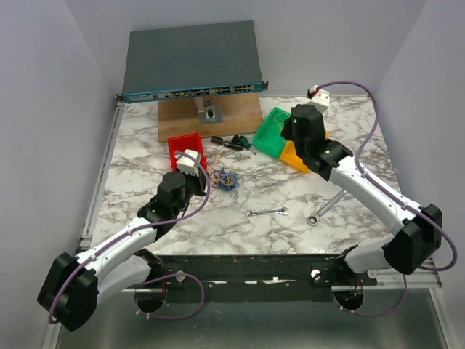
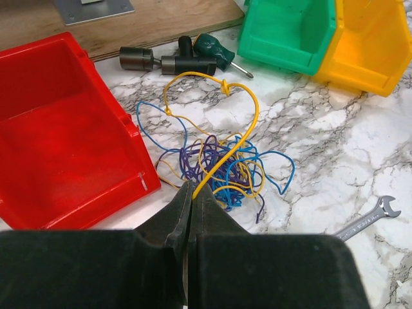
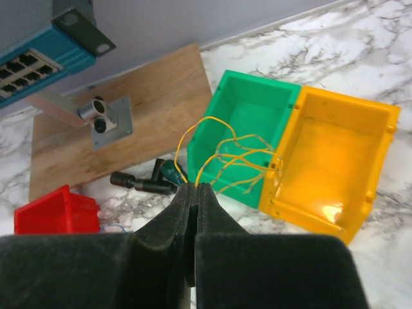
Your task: Untangle the cables
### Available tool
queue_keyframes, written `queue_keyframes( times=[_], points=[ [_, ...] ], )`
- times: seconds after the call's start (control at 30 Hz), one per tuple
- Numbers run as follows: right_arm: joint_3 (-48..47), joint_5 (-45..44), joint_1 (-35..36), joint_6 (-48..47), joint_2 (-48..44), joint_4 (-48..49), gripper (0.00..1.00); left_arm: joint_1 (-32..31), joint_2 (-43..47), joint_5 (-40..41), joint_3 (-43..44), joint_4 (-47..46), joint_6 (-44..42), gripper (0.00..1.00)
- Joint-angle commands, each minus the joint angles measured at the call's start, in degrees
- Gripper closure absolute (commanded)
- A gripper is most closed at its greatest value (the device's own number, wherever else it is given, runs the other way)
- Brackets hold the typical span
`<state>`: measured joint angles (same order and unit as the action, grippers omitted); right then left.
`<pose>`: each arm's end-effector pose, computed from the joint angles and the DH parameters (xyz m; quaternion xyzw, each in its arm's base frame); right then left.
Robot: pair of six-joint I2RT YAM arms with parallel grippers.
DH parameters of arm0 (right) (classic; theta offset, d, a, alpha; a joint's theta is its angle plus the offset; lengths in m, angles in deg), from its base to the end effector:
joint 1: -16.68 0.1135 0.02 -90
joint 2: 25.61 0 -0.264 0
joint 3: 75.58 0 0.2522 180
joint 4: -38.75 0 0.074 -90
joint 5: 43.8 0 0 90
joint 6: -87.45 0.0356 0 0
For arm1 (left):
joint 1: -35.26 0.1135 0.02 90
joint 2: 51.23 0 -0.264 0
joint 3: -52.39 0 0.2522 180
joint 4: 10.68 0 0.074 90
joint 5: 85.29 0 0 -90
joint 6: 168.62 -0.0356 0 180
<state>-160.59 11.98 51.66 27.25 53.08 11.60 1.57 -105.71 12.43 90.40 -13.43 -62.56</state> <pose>0.2700 0.1645 0.3634 0.1313 0.7936 0.0861 0.5879 0.1812 -0.1151 0.2310 0.0792 0.7818 -0.2112 0.5813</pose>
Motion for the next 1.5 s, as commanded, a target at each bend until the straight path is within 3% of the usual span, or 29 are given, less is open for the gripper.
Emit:
queue_keyframes(
  times=[0.0,0.3,0.6,0.63,0.7,0.73,0.77,0.87,1.0,1.13,1.37,1.47],
  points=[
    [-4.4,7.7,-2.9,-1.3,5.1,7.6,0.99,0.2,0.6,-2.0,-0.8,-1.6,-0.6,1.00],
    [-10.3,12.7,-9.0,0.3,18.1,11.8,0.99,0.2,0.1,-1.6,-0.9,-2.0,-0.5,1.00],
    [-8.6,20.4,-13.2,2.8,26.5,18.4,0.99,0.2,-0.4,-2.1,-0.7,-1.9,-0.5,1.00],
    [-8.6,20.5,-13.2,2.8,27.1,18.1,0.87,0.2,-0.5,-2.3,-0.7,-1.9,-0.6,1.00],
    [-7.9,20.6,-13.2,2.6,27.0,17.9,0.26,0.2,-0.5,-2.7,-0.5,-1.9,-0.7,1.00],
    [-7.2,20.3,-13.2,2.5,26.4,18.0,0.07,0.2,-0.4,-2.8,-0.5,-1.9,-0.7,1.00],
    [-6.7,20.3,-13.2,2.2,25.5,18.0,0.03,0.2,-0.3,-3.1,-0.6,-2.0,-0.7,1.00],
    [-5.6,23.6,-13.2,-0.2,22.8,17.5,0.05,0.1,0.4,-5.1,-0.9,-2.8,-1.1,1.00],
    [-2.9,39.7,-12.8,-5.1,18.9,16.0,0.04,0.0,1.7,-7.7,-1.6,-4.5,-1.4,1.00],
    [10.8,56.0,-9.8,-8.5,11.6,26.3,0.00,-0.2,3.0,-11.8,-2.7,-6.7,-1.6,1.00],
    [26.0,55.8,0.6,-17.9,-0.7,34.1,0.02,-0.7,5.2,-17.0,-2.1,-7.7,-0.9,1.00],
    [32.4,55.7,2.3,-18.2,-6.6,38.7,0.01,-1.0,7.2,-17.8,1.2,-3.2,1.0,1.00]
  ],
)
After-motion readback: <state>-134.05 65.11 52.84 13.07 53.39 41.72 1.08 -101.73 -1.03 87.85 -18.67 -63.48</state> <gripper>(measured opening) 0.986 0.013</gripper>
